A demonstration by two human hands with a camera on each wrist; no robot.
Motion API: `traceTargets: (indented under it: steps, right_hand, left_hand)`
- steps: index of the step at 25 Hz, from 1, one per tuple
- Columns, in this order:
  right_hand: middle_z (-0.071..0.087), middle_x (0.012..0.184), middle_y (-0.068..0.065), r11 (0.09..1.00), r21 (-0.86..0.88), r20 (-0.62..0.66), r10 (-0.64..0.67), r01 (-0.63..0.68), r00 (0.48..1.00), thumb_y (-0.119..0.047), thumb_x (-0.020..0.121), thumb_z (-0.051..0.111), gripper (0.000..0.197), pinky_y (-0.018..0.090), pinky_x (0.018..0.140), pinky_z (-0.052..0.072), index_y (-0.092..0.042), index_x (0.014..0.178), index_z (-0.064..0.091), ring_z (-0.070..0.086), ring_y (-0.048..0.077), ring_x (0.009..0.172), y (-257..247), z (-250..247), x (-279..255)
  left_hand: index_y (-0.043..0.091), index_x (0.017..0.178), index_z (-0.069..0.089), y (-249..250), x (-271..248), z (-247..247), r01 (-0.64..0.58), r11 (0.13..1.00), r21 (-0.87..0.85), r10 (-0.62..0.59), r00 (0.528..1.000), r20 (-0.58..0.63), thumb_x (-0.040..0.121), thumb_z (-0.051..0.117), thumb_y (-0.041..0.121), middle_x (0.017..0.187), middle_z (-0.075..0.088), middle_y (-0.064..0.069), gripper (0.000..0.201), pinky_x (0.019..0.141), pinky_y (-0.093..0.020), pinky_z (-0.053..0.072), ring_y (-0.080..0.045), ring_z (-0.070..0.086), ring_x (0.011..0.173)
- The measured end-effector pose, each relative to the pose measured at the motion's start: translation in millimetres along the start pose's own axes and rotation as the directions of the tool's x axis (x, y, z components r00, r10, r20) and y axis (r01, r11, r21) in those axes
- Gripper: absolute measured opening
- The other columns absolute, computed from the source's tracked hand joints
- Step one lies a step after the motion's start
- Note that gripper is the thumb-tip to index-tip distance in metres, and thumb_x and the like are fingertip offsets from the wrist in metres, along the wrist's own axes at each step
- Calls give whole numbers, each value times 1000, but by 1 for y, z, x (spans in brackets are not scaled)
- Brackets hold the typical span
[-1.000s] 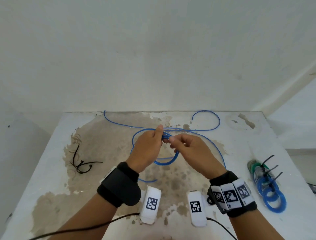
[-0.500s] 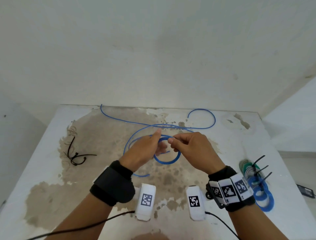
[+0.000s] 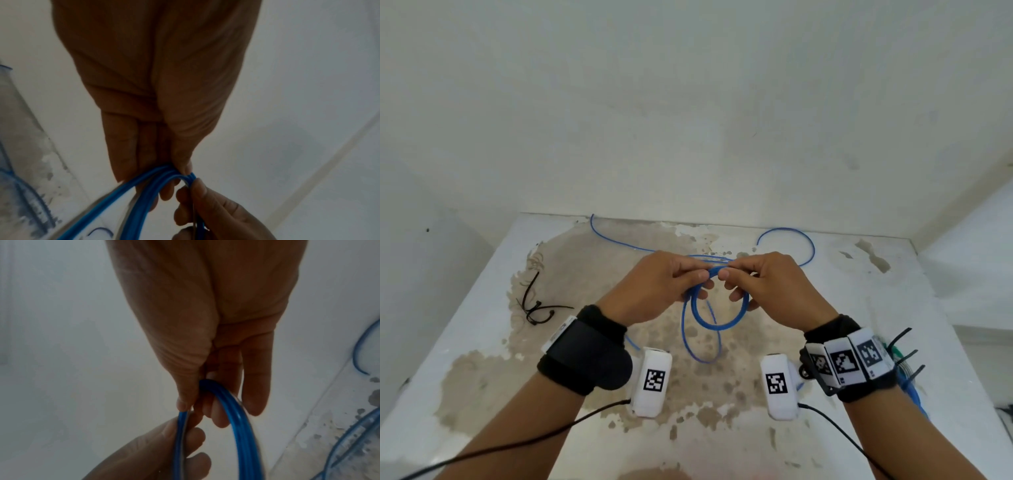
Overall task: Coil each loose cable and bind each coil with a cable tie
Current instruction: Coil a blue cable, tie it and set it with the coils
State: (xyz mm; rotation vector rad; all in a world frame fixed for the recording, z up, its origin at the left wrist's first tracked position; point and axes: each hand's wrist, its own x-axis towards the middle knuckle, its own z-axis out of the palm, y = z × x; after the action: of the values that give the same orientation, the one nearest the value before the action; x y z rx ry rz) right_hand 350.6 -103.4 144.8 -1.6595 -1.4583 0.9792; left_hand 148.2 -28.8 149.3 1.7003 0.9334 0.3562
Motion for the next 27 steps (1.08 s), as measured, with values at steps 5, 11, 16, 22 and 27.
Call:
traceTargets:
  steps: [5,11,16,22,27]
  right_hand:
    - [76,85,-3,997,73,54,-2,-2,999,-33,96,68,15,28,61,61,-24,98,79,75,11,75,7,6,2]
    - [76,79,-1,980,183,126,61,-84,990,-35,94,70,18,26,60,58,-20,98,78,76,15,74,7,2,11]
    - [76,79,-2,944,298,94,117,-140,989,-34,94,70,18,28,64,60,-18,100,77,77,16,79,14,6,13]
    - [76,89,-5,904,385,45,186,-189,981,-44,92,70,27,32,76,61,-22,105,76,74,14,86,20,9,18]
    - [74,75,-3,917,193,130,328,-348,936,-64,98,45,58,28,58,44,-17,85,76,66,14,61,16,35,0]
  left_hand:
    - [15,107,76,4,-9,10,73,997,-29,-74,996,-43,95,68,20,89,78,-4,16,85,-30,61,-17,76,87]
    - [14,109,75,-1,-8,10,173,948,-266,-190,981,-41,95,68,18,93,78,-8,16,79,-23,59,-14,75,87]
    - [14,110,74,-5,0,10,167,921,-353,-201,978,-62,95,66,19,91,78,-5,18,78,-21,58,-13,74,86]
    - [11,114,72,-10,15,8,126,894,-430,-198,972,-129,97,63,19,89,76,-1,20,80,-22,58,-12,72,86]
    - [18,104,72,-13,29,7,-151,657,-739,-300,846,-440,100,59,22,86,72,3,14,73,-20,56,-9,69,86]
